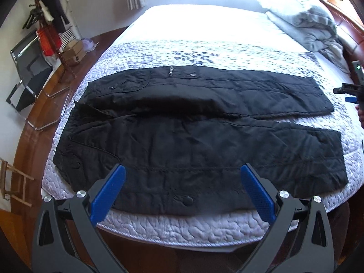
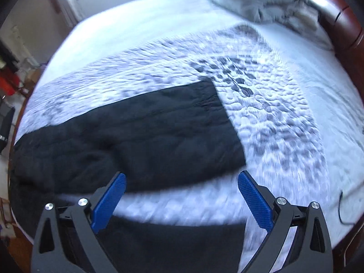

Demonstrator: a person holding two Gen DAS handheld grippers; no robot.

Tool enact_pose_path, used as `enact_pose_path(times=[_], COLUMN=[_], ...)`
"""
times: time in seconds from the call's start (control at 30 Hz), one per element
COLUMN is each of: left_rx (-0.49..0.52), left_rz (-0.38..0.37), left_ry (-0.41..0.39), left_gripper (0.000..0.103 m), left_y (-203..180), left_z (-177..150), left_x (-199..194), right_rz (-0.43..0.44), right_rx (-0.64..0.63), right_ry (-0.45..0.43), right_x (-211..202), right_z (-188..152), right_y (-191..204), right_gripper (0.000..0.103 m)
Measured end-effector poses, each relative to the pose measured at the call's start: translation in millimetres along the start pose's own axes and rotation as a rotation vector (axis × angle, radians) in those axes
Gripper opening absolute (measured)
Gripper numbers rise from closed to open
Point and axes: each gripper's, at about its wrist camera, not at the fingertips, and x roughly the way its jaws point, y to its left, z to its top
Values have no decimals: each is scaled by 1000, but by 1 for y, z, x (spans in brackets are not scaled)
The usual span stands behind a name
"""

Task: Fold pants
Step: 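Move the right tool to the hem of the upper pant leg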

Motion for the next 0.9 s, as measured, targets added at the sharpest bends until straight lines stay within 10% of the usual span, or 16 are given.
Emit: enact_pose_path(times=[0.37,0.9], left_rx=[-149,-124], left_rz=[-23,-3], left_ry=[44,130], left_gripper=[100,100], left_y=[19,3], left_z=[30,32], left_x=[60,96], right_rz=[2,-105], right_rx=[28,-12], right_ry=[107,146], right_x=[117,167], right_z=[95,108], right_y=[-45,-36], right_gripper=[99,100])
